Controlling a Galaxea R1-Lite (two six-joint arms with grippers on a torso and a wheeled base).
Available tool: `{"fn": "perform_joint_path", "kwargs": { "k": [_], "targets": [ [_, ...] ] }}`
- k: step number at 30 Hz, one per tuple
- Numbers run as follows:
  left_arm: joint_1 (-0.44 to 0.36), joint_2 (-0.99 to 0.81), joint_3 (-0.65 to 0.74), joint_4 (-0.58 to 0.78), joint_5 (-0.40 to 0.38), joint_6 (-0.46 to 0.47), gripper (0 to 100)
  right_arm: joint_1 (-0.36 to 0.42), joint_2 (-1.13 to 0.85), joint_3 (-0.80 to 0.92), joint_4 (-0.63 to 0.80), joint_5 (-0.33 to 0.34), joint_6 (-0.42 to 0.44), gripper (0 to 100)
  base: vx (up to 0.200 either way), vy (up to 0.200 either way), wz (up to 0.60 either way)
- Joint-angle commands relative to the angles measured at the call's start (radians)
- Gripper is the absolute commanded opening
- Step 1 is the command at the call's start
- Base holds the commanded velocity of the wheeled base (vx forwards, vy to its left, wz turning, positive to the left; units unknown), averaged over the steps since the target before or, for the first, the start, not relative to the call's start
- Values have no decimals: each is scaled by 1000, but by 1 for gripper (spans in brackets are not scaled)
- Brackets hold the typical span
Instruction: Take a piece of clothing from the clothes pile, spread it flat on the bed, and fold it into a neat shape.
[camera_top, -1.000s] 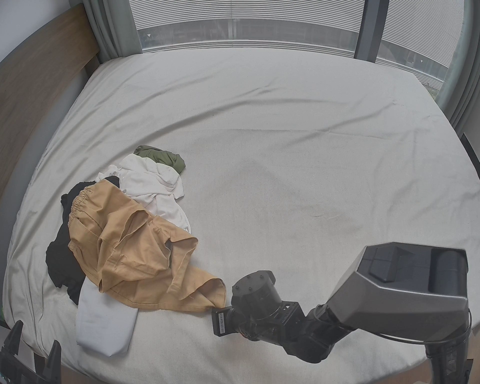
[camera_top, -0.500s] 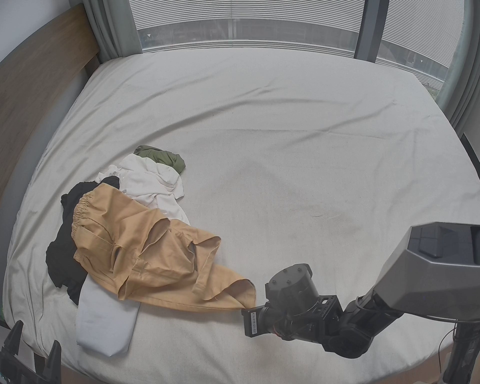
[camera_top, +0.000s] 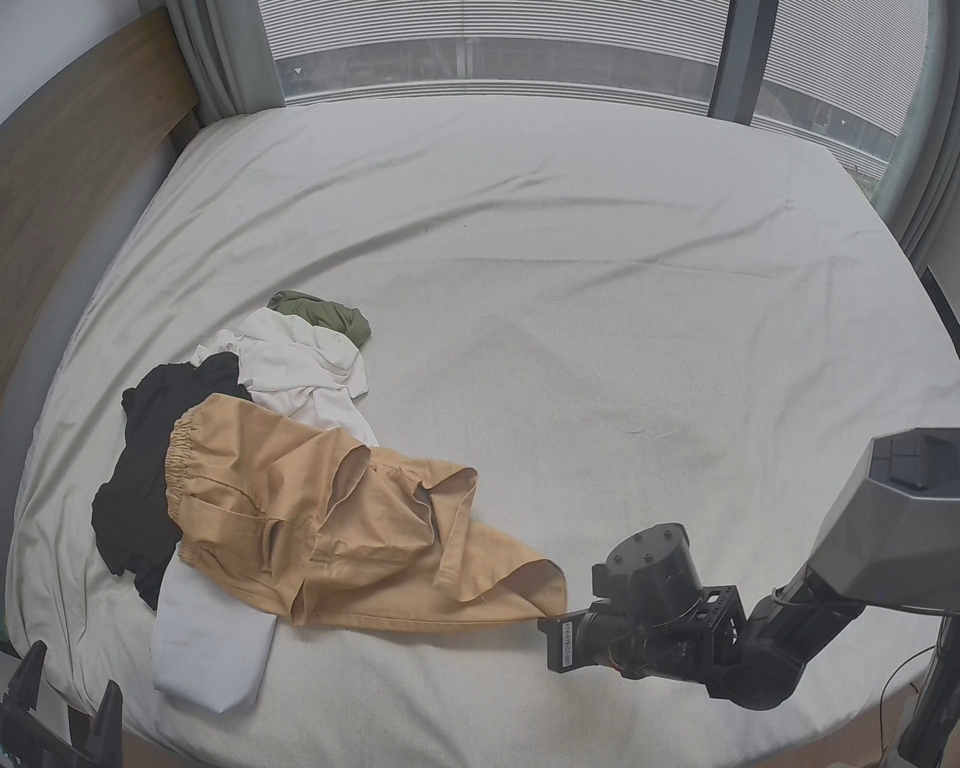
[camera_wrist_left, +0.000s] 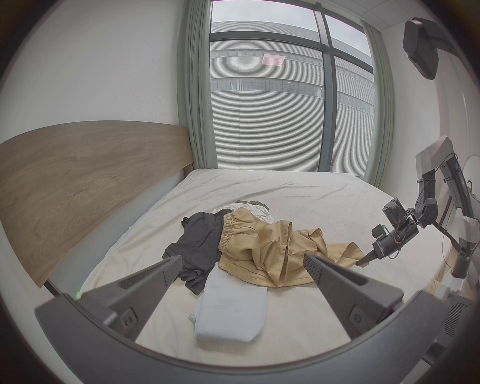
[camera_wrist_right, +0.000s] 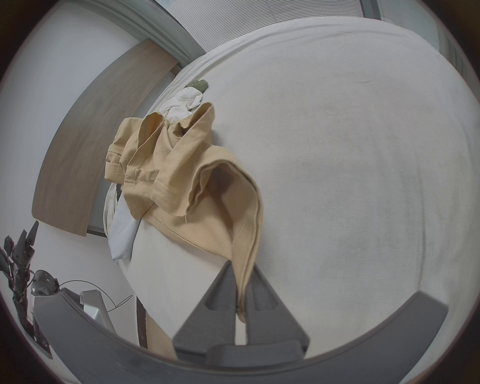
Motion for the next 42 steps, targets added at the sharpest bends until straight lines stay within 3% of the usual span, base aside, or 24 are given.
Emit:
{"fn": "perform_joint_path", "kwargs": {
  "k": [1, 31, 42],
  "targets": [
    [0, -15, 18, 0, 0, 0, 100, -34, -16, 77, -56, 0, -3, 0, 0, 0, 0],
    [0, -16, 18, 0, 0, 0, 100, -224, -22, 525, -519, 8, -78, 0, 0, 0, 0],
    [0, -15, 18, 0, 0, 0, 100, -296, -21, 599, -574, 14, -82, 0, 0, 0, 0]
  ]
}}
